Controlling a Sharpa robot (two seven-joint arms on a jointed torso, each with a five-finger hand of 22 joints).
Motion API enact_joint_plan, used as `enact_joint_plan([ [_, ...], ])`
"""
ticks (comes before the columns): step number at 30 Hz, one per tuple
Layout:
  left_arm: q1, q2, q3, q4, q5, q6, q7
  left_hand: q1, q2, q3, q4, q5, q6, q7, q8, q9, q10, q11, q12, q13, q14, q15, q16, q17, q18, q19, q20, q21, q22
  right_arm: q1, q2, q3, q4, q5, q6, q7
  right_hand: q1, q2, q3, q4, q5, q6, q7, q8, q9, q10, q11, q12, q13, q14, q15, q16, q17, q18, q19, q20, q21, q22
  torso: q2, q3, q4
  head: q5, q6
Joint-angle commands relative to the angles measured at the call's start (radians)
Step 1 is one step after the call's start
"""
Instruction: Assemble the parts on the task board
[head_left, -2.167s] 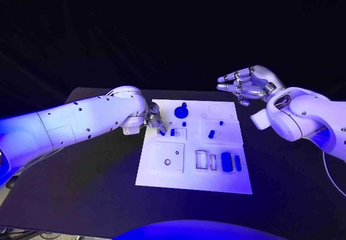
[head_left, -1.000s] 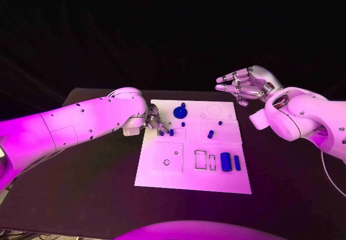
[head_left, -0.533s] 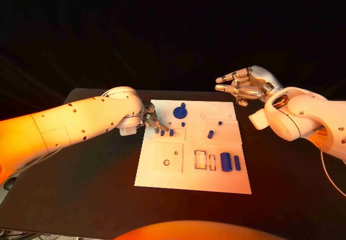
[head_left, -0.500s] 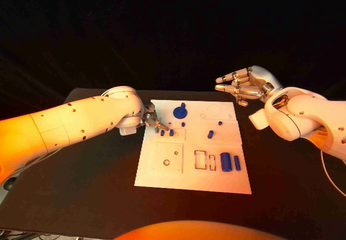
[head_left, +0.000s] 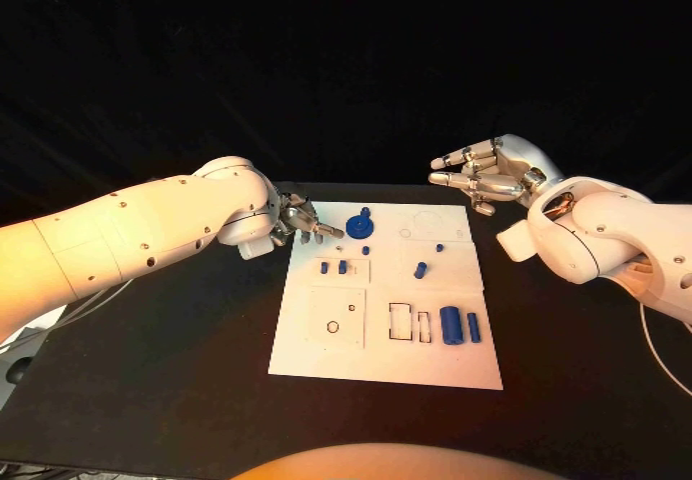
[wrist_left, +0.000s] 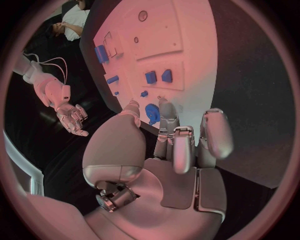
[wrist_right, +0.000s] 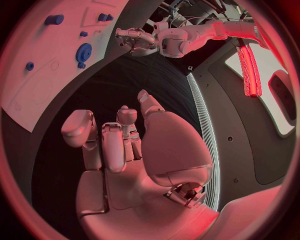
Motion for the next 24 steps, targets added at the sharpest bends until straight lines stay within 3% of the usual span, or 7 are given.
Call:
enact_joint_plan([
  [1,0.003,0.009,-0.002,-0.012,0.114,-0.108,0.135,0.087,0.014,0.007,-0.022,0.007,-0.057,0.033,-0.035,-0.031,-0.084,0.036,-0.082,-0.063,-0.033,0.028,-0.162,-0.041,0.044,-0.123,0.025,-0.274,-0.102,-0.001,0.001,0.000,0.001,-0.009,0.014,0.002,-0.006,0.006,-0.004,-0.001,0.007,-0.009,0.001,0.005,0.000,-0.007,-0.001,-0.003,-0.002,0.051,0.006,-0.004,0.007,0.021,-0.009,0.001,-0.007,-0.001,0.001,-0.0004,0.0012,-0.004,0.003],
  [4,0.002,0.025,-0.013,-0.027,0.118,-0.155,0.238,0.248,0.024,0.045,-0.067,0.007,-0.104,0.067,-0.076,-0.081,-0.167,0.071,-0.174,-0.141,-0.177,0.058,-0.388,-0.275,0.082,-0.253,0.051,-0.542,-0.255,-0.002,0.001,0.000,0.000,-0.009,0.014,0.002,-0.007,0.006,-0.006,0.001,0.008,-0.010,0.001,0.005,0.000,-0.008,-0.001,-0.004,-0.003,0.051,0.007,-0.005,0.006,0.021,-0.010,0.001,-0.008,-0.003,0.001,-0.0008,-0.0003,-0.009,0.009],
  [6,-0.002,0.042,-0.024,-0.039,0.087,-0.193,0.343,0.372,0.021,0.099,-0.108,-0.004,-0.107,0.085,-0.115,-0.135,-0.218,0.088,-0.265,-0.229,-0.327,0.080,-0.589,-0.471,0.084,-0.300,0.072,-0.614,-0.304,-0.002,0.002,0.000,0.000,-0.009,0.014,0.002,-0.007,0.006,-0.006,0.001,0.008,-0.010,0.001,0.005,0.000,-0.008,-0.001,-0.004,-0.003,0.051,0.007,-0.005,0.006,0.021,-0.010,0.001,-0.008,-0.003,0.002,-0.0006,-0.0008,-0.014,0.013],
  [9,-0.012,0.063,-0.035,-0.052,0.023,-0.238,0.457,0.458,-0.005,0.162,-0.134,-0.007,-0.085,0.089,-0.183,-0.222,-0.212,0.097,-0.373,-0.361,-0.356,0.091,-0.651,-0.537,0.094,-0.305,0.082,-0.669,-0.354,-0.002,0.003,0.000,-0.001,-0.009,0.015,0.002,-0.007,0.007,-0.006,0.001,0.008,-0.010,0.001,0.005,0.000,-0.009,-0.001,-0.005,-0.004,0.051,0.007,-0.006,0.004,0.021,-0.011,0.001,-0.009,-0.004,0.002,-0.0009,-0.0017,-0.022,0.019],
  [13,-0.022,0.087,-0.045,-0.066,-0.060,-0.278,0.519,0.482,-0.038,0.209,-0.150,-0.006,-0.036,0.079,-0.228,-0.291,-0.171,0.097,-0.435,-0.464,-0.340,0.087,-0.676,-0.584,0.091,-0.287,0.081,-0.687,-0.378,-0.002,0.003,0.000,-0.002,-0.009,0.016,0.002,-0.007,0.007,-0.006,0.001,0.008,-0.010,0.001,0.005,0.000,-0.009,-0.001,-0.005,-0.004,0.051,0.007,-0.006,0.004,0.021,-0.011,0.001,-0.009,-0.004,0.002,-0.0010,-0.0007,-0.028,0.022],
  [19,-0.033,0.122,-0.055,-0.092,-0.186,-0.283,0.500,0.437,-0.060,0.211,-0.137,-0.015,0.002,0.076,-0.269,-0.351,-0.146,0.098,-0.481,-0.553,-0.249,0.079,-0.667,-0.619,0.091,-0.208,0.079,-0.692,-0.411,-0.003,0.004,0.000,-0.001,-0.009,0.016,0.003,-0.007,0.007,-0.006,0.001,0.008,-0.010,0.001,0.005,0.000,-0.009,-0.001,-0.005,-0.004,0.051,0.007,-0.006,0.004,0.021,-0.011,0.001,-0.009,-0.004,0.002,-0.0003,0.0005,-0.034,0.026],
  [24,-0.045,0.149,-0.058,-0.111,-0.282,-0.252,0.463,0.422,-0.064,0.204,-0.137,-0.015,0.033,0.069,-0.286,-0.380,-0.122,0.092,-0.493,-0.594,-0.122,0.072,-0.449,-0.417,0.089,-0.137,0.072,-0.661,-0.403,-0.003,0.004,0.000,-0.001,-0.009,0.016,0.003,-0.007,0.007,-0.006,0.001,0.008,-0.010,0.001,0.005,0.000,-0.009,-0.001,-0.005,-0.004,0.051,0.007,-0.006,0.004,0.021,-0.011,0.001,-0.009,-0.004,0.003,-0.0020,-0.0008,-0.035,0.026],
])
